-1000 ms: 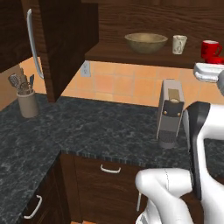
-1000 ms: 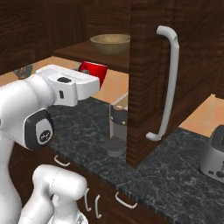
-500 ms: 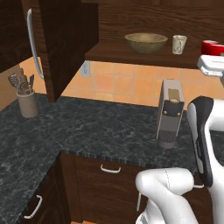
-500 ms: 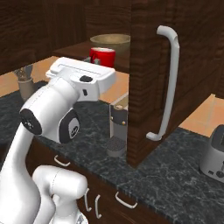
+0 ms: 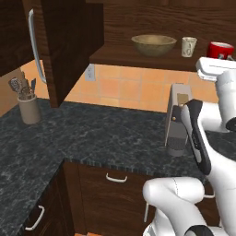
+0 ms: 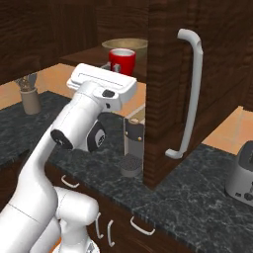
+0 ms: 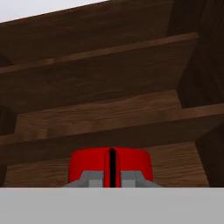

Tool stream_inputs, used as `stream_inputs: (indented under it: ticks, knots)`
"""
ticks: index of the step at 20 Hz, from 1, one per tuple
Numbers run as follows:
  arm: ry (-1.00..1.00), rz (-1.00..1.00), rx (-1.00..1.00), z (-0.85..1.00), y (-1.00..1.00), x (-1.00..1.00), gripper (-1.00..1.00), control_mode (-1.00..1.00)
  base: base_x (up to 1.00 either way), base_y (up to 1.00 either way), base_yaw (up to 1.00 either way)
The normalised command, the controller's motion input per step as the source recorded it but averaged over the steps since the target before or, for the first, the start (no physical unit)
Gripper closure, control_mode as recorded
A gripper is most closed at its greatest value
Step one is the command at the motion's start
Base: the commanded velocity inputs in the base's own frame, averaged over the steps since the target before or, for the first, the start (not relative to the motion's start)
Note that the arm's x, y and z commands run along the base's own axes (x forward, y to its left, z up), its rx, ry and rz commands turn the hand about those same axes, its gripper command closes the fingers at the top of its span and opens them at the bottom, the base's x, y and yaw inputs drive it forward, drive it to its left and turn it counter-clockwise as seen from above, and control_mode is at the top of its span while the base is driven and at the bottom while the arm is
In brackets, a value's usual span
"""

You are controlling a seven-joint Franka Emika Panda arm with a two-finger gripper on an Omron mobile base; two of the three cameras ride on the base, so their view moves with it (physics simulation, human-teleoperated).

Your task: Gather all objects into one cabinet and sort the glasses and bowls to opposite sides.

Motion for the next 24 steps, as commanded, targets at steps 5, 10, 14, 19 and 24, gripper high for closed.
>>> stream_inputs:
  ticks: [5,10,14,19,24]
  knots:
    - [-0.03,-0.03,-0.08,0.00,-0.19,0.36,1.00,-1.00,0.00,0.00,0.00]
    - [-0.15,-0.06,-0.18,-0.13,-0.42,0.19,1.00,-1.00,0.00,0.00,0.00]
    - [-0.10,-0.05,-0.16,-0.34,-0.49,0.08,1.00,-1.00,0.00,0.00,0.00]
    - [-0.09,-0.04,-0.06,-0.10,-0.38,0.15,1.00,-1.00,0.00,0.00,0.00]
    - [-0.10,-0.02,0.00,0.00,-0.28,0.28,1.00,-1.00,0.00,0.00,0.00]
